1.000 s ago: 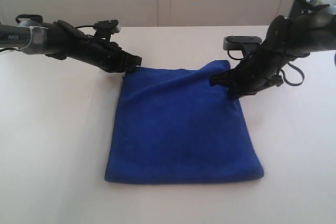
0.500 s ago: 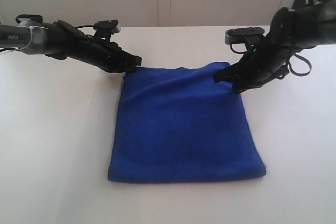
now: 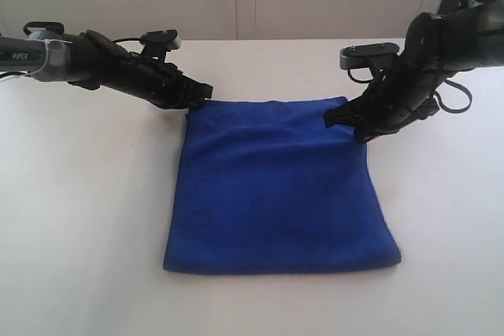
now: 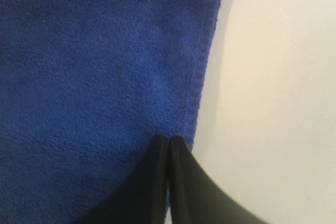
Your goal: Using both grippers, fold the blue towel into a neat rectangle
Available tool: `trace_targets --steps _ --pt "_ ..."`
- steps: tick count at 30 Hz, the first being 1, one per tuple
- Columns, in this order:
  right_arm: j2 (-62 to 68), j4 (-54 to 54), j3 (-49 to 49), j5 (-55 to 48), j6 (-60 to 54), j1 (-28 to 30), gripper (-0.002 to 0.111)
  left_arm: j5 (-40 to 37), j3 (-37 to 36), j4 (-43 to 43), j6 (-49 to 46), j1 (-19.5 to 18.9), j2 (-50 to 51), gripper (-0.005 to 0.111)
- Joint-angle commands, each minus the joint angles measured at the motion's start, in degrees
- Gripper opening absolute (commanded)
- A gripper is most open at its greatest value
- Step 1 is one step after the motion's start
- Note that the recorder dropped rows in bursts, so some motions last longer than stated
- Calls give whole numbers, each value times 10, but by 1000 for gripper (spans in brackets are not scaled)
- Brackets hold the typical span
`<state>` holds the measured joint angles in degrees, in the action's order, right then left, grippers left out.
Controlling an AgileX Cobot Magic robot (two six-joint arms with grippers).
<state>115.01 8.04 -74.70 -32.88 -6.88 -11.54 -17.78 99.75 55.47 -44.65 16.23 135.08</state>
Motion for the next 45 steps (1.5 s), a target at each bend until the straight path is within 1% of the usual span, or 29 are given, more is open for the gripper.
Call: trace_targets --steps 1,4,5,9,11,13,16,19,22,23,24,25,29,32,34,35,36,39,45 --pt "-5 -8 -1 4 2 1 0 -14 -10 -33 1 -1 15 0" --pt "-5 -7 -1 10 2 1 1 -13 -10 -33 1 -1 15 0" --pt "-5 -7 -1 12 2 1 3 -13 -10 -33 1 -1 15 0" --pt "-6 -7 -1 13 3 1 18 -12 -10 -33 16 -1 10 1" --pt "-10 -7 -1 13 3 1 25 -11 -10 -33 16 -1 4 8" --pt "-16 -7 -1 17 11 1 28 -11 -10 -33 16 -1 -3 18" --pt "-28 -4 -1 25 11 1 28 -16 -10 -35 13 -1 -15 32" --pt "-42 0 -1 24 11 0 27 -21 -10 -36 12 -1 -36 37" --pt "-53 24 -1 21 10 -1 19 -30 -10 -41 10 -1 -59 37" --pt "-55 56 -1 18 -6 -1 11 -43 -10 -46 10 -1 -73 37" --pt "-53 69 -1 15 -21 -1 7 -47 -10 -50 10 -1 -79 37" --pt "-47 99 -1 14 -47 -1 1 -55 -10 -61 10 -1 -88 37" --pt "-31 120 -1 23 -70 -7 0 -94 -10 -68 12 -1 -93 36" --pt "-13 120 -1 27 -72 -11 0 -144 -10 -68 12 -1 -93 30" --pt "15 117 -1 34 -74 -11 0 -199 -10 -68 12 -1 -93 12" --pt "20 112 -1 34 -74 -11 0 -215 -10 -68 12 -1 -92 7" --pt "26 111 -1 34 -74 -11 0 -245 -10 -68 12 -1 -84 0" --pt "32 111 -1 33 -74 -11 0 -275 -10 -67 12 -1 -61 0" --pt "34 111 -1 24 -74 -11 0 -287 -10 -67 12 -1 -32 0"
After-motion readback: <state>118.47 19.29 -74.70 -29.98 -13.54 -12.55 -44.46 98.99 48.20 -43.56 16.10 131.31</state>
